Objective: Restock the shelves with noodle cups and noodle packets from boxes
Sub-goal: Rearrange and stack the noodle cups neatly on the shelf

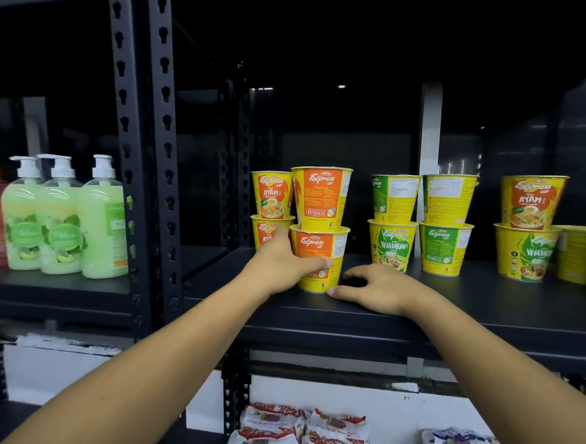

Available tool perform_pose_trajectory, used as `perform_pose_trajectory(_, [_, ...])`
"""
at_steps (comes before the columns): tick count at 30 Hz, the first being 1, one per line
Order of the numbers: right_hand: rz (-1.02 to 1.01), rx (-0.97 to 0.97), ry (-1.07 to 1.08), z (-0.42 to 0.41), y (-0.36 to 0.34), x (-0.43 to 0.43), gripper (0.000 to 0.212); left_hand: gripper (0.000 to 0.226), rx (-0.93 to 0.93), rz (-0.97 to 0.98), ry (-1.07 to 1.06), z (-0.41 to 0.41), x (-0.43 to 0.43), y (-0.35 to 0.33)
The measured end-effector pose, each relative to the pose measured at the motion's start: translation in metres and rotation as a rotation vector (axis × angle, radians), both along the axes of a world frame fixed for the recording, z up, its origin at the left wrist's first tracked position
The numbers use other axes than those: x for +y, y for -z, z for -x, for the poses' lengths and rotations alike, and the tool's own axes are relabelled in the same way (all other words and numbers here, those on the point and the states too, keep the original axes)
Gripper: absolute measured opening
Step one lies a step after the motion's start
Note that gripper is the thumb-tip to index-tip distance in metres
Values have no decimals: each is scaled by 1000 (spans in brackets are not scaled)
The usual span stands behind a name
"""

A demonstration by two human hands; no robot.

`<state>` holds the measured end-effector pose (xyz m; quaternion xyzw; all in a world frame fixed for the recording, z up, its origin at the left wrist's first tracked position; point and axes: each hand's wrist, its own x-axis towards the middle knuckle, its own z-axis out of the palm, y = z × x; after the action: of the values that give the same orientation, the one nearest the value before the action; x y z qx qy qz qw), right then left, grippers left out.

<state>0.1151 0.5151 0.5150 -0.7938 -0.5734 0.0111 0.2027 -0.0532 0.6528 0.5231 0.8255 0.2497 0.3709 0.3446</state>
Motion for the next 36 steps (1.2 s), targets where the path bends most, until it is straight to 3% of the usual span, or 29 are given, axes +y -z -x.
perform_pose_trajectory(5, [-13, 96, -105, 7, -1, -9, 73, 87, -4, -32, 13, 21, -21, 4])
perform_pose_trajectory(10, [-21, 145, -147, 11, -2, -13, 70, 94, 101, 21, 201, 33, -16, -2])
perform_pose_trajectory(16, [-7, 125, -133, 10, -3, -12, 76, 77, -2, 375, 461, 29, 4, -8])
perform_pose_trajectory(19, [20, 109, -110, 9, -4, -10, 81, 72, -25, 422, 521, 26, 11, -2])
perform_pose_trajectory(24, [94, 55, -96, 10, -5, -8, 84, 70, -47, 358, 535, 26, 12, 2])
perform_pose_trajectory(31, [120, 28, -95, 14, -6, -8, 83, 87, 15, 175, 401, 23, 11, 2])
perform_pose_trajectory(36, [119, 29, -102, 16, -6, -8, 85, 81, -22, 254, 470, 25, 12, 2])
